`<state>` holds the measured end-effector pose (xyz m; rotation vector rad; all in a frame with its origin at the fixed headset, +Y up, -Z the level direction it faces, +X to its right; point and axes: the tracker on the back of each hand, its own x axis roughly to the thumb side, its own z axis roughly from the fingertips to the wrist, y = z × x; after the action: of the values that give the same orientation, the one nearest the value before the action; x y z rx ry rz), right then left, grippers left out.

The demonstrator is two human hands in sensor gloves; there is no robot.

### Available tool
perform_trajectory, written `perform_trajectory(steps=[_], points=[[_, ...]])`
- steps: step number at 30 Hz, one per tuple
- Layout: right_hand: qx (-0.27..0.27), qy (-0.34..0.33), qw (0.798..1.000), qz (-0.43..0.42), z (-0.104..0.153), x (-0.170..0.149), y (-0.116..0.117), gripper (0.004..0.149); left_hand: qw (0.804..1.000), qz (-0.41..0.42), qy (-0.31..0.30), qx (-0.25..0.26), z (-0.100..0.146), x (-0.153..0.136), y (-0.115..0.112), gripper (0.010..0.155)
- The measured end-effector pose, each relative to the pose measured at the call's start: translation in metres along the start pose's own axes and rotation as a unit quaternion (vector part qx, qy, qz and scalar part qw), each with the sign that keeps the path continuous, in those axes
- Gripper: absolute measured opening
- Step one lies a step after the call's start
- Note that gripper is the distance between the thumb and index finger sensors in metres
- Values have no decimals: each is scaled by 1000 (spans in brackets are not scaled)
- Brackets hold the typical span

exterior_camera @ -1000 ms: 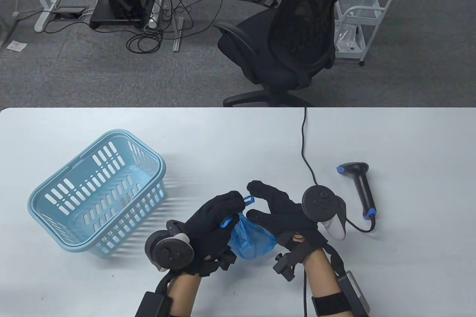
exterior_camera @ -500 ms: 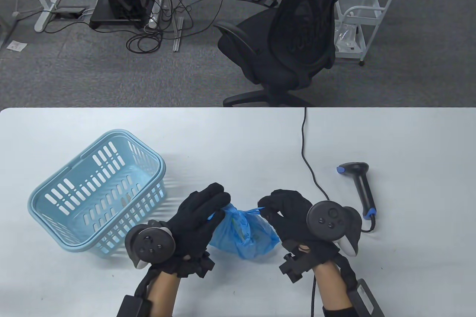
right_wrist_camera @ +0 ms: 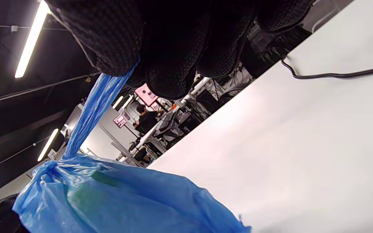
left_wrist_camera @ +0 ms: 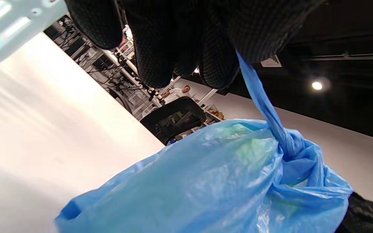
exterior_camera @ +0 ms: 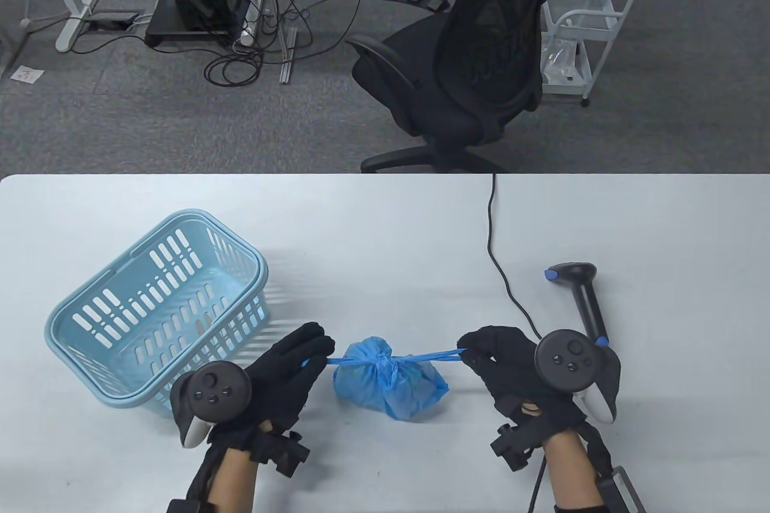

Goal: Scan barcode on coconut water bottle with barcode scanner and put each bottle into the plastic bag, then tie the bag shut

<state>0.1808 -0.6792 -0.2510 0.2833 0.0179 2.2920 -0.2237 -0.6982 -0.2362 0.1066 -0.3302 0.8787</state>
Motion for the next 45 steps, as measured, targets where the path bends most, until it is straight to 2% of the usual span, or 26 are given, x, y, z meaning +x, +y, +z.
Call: perform_trajectory(steps=[13,22,25,27,30,33,39,42,45], points=[[18,36,999,-5,2,-20,3,37,999,-10,39,-24,4,-10,0,44],[26,49,998,41,1,-17,9,37,997,-37,46,-42,4,-5,2,45],[18,49,995,85,2,-12,11,38,995,-80,33,-48,6,2,6,53],[15,47,992,115,3,-7,11,43,991,-123,20,-54,9,9,7,64],[37,42,984,166,8,0,15,70,977,-195,10,-84,14,22,5,78],[34,36,970,237,17,6,16,81,954,-270,15,-130,19,30,1,89],[15,43,949,311,30,3,20,86,910,-387,30,-145,28,35,-6,95],[29,55,937,343,33,-2,28,86,899,-410,38,-148,29,31,-9,97],[37,65,926,370,32,-5,33,86,898,-407,50,-157,30,28,-10,98]])
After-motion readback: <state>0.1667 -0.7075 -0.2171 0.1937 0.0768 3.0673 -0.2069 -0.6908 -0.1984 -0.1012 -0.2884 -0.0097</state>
